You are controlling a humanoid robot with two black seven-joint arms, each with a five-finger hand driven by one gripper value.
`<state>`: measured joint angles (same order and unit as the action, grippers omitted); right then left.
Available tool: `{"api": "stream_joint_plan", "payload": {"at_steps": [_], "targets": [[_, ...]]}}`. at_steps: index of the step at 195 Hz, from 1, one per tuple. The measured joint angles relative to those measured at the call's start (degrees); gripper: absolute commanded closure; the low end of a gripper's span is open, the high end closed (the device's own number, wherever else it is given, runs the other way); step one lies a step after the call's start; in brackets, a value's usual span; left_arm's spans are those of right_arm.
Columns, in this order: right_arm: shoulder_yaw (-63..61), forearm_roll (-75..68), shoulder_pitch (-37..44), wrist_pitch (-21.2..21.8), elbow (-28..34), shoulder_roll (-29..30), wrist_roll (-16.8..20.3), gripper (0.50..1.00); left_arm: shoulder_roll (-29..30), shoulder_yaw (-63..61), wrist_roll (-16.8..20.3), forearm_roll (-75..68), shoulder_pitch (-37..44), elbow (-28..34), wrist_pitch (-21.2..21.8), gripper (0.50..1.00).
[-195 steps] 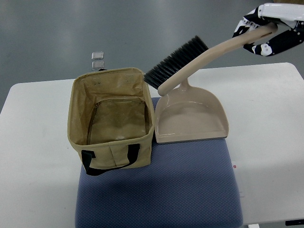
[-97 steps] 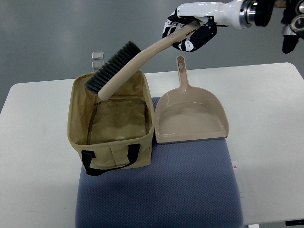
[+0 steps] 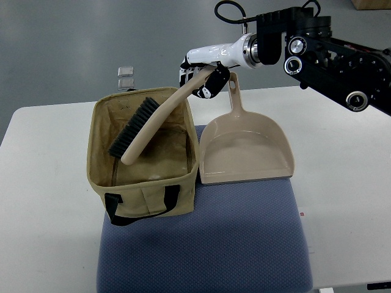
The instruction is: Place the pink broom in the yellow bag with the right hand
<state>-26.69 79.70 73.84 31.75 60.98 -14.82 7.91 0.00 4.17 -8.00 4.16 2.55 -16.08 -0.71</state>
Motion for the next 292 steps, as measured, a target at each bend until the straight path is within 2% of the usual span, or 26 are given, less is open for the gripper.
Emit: {"api": "stream_joint_plan", "payload": {"at_steps": [125, 126, 127, 128, 131, 132, 133, 136, 139, 144, 161, 172, 235, 269, 292], "targets": [[8.46, 3.79, 3.40, 0.08, -0.12, 6.20, -0.01, 1.000, 0.00, 0.04, 0.00, 0.04, 0.00, -0.37, 0.00, 0.500], [8.49, 3.84, 3.40, 0.08, -0.14, 6.24, -0.01, 0.957, 0.00, 0.04, 0.00, 0.04, 0.00, -0.37, 0.00, 0.500], [8.51, 3.88, 3.40, 0.08, -0.16, 6.28, -0.01, 0.957, 0.00, 0.04, 0.00, 0.04, 0.00, -0.37, 0.00, 0.500], [8.54, 3.92, 3.40, 0.08, -0.18, 6.32, -0.01, 0.916, 0.00, 0.04, 0.00, 0.04, 0.00, -0.37, 0.00, 0.500], [8.59, 4.06, 3.40, 0.08, -0.27, 6.43, -0.01, 0.887, 0.00, 0.04, 0.00, 0.04, 0.00, -0.38, 0.00, 0.500], [8.60, 4.10, 3.39, 0.08, -0.30, 6.46, -0.01, 0.855, 0.00, 0.04, 0.00, 0.04, 0.00, -0.38, 0.00, 0.500], [8.62, 4.14, 3.39, 0.08, -0.33, 6.50, -0.01, 0.854, 0.00, 0.04, 0.00, 0.04, 0.00, -0.39, 0.00, 0.500], [8.66, 4.25, 3.39, 0.08, -0.44, 6.62, -0.01, 0.808, 0.00, 0.05, 0.00, 0.04, 0.00, -0.39, 0.00, 0.500], [8.69, 4.34, 3.39, 0.08, -0.54, 6.76, -0.01, 0.791, 0.00, 0.05, 0.00, 0.05, 0.00, -0.40, 0.00, 0.500], [8.75, 4.47, 3.36, 0.06, -0.76, 7.06, -0.01, 0.726, 0.00, 0.05, 0.00, 0.05, 0.00, -0.41, 0.00, 0.500], [8.83, 4.62, 3.34, 0.04, -1.18, 7.62, -0.01, 0.648, 0.00, 0.06, 0.00, 0.06, 0.00, -0.41, 0.00, 0.500], [8.84, 4.61, 3.33, 0.17, -1.30, 7.72, -0.01, 0.579, 0.00, 0.06, 0.00, 0.06, 0.00, -0.41, 0.00, 0.500], [6.23, 3.45, 4.16, 0.33, -1.28, 6.71, -0.17, 0.572, 0.00, 0.13, 0.00, 0.06, 0.00, -0.36, 0.00, 0.500], [-6.39, 1.62, 4.65, -0.15, -1.44, 3.58, -0.27, 0.572, 0.00, 0.15, 0.00, 0.06, -0.01, -0.36, 0.00, 0.500], [-17.01, -1.74, 0.78, -0.73, -1.89, 1.02, -0.28, 0.572, 0.00, 0.13, 0.00, 0.06, 0.01, -0.35, 0.00, 0.500]]}}
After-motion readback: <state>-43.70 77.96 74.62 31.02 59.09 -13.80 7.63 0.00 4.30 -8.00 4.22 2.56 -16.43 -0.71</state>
